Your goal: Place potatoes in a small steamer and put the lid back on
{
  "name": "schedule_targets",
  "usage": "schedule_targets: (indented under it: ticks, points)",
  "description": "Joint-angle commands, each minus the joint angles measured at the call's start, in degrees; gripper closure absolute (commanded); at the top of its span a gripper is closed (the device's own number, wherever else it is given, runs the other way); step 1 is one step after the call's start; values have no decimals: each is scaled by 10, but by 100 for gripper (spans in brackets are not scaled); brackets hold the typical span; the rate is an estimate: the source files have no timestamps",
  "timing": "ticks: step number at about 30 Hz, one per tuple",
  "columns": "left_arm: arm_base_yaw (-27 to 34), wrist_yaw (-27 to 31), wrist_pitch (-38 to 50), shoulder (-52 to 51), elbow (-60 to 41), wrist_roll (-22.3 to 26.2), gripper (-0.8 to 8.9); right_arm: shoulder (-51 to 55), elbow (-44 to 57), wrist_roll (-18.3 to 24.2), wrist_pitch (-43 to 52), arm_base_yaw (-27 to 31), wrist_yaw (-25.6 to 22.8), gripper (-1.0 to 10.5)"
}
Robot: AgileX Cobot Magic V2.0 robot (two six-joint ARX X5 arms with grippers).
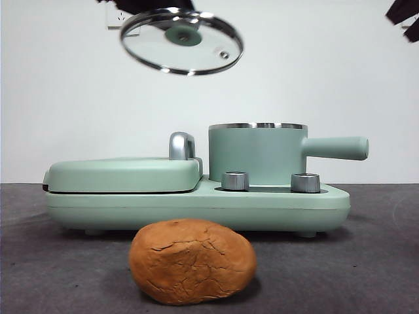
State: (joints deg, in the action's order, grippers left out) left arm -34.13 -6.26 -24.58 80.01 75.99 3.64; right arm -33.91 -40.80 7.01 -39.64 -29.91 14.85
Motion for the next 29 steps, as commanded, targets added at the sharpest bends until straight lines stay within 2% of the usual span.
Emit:
schedule_targets:
  ticks: [1,10,19,29]
  points:
    - [1,5,13,-25,-31,-11,799,-21,-10,4,6,-17,3,614]
    - [21,8,26,-127,-143,-50,799,-124,-10,52,58,-104,3,594]
    - [33,10,14,-156,-146,-45,800,-262,-10,60,153,-185,2,556]
    - [34,10,2,-156,-146,-45,800,-412,-10,75,235,-229,1,554]
